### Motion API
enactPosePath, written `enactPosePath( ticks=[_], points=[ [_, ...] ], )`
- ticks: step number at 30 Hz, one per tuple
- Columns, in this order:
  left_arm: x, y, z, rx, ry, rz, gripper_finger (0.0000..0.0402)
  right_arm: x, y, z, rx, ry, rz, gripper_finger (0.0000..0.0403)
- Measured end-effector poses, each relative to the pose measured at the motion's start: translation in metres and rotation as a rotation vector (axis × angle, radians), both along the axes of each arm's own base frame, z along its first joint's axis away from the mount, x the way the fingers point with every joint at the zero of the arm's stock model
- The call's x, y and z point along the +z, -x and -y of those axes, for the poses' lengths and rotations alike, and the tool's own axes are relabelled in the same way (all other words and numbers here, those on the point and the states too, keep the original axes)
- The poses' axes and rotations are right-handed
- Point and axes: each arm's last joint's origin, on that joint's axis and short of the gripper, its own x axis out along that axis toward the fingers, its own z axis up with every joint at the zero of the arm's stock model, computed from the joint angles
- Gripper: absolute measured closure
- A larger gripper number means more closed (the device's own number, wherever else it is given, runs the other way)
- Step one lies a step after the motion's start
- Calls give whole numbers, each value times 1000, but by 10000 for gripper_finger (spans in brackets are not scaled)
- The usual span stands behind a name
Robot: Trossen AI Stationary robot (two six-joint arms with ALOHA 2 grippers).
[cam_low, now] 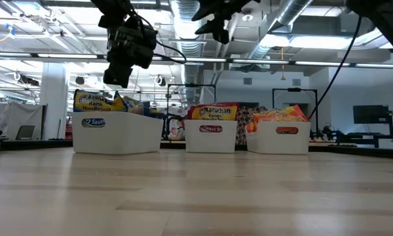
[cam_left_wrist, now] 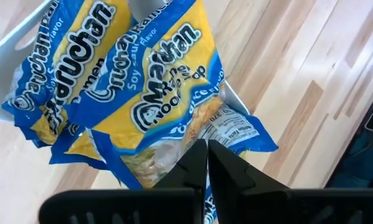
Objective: Sort Maruchan noodles
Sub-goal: Put the blue noodle pack into the left white bin
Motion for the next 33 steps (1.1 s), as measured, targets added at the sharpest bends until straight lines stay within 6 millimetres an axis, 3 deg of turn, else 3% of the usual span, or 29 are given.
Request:
enactPosePath(
  ticks=[8,15,19,26,33],
  points=[
    [1,9,2,-63,-27,-62,400,-42,-47,-54,-8,-73,-46,214],
    [39,46,11,36,-176,-35,400,-66,-72,-70,-111,22,49,214],
    [64,64,26,112,-247,55,400,-84,-84,-65,-199,28,161,214],
    [98,79,53,182,-312,284,400,-117,-81,-28,-390,-36,265,214],
    [118,87,70,167,-381,442,400,-99,-93,-2,-393,5,457,214]
  ],
)
